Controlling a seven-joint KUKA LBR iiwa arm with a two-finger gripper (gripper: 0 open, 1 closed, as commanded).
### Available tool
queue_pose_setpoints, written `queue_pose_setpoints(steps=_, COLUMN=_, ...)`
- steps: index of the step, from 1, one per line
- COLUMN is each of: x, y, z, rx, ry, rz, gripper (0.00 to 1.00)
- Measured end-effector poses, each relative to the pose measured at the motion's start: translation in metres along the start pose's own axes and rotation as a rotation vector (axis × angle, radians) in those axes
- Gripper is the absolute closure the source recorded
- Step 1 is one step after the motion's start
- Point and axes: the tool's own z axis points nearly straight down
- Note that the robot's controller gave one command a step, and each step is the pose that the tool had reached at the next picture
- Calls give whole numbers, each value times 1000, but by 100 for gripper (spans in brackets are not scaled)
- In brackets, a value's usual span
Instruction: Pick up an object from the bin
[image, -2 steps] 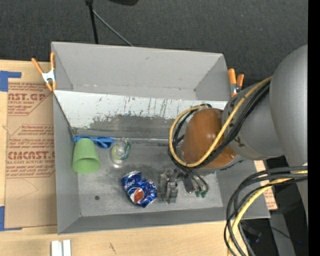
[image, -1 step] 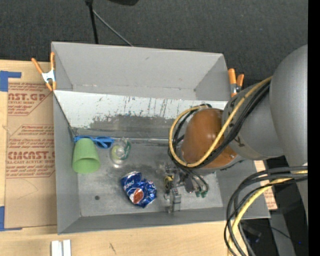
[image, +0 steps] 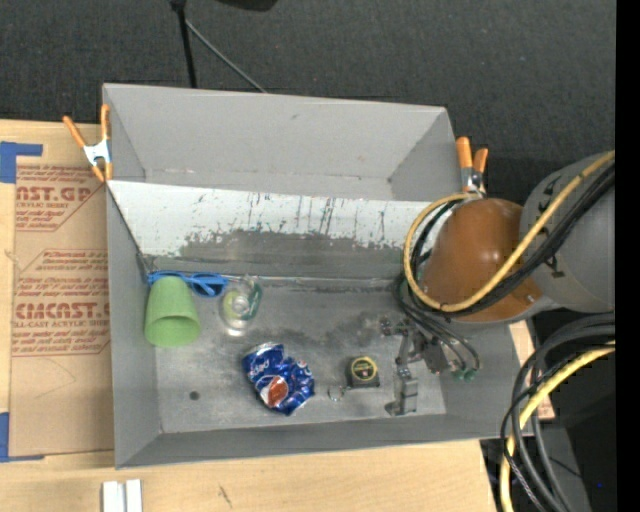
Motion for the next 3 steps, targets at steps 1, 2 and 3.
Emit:
queue_pose_setpoints(steps=1, x=-3, y=50, z=49, rx=-5, ry=-4, rz=51, gripper=0)
queue_pose_setpoints(steps=2, x=6, y=32, z=-9, rx=-3, ry=0, rz=-112, gripper=0)
queue_pose_setpoints(steps=3, x=-17, y=-15, z=50, rx=-3, ry=3, rz=-125, gripper=0)
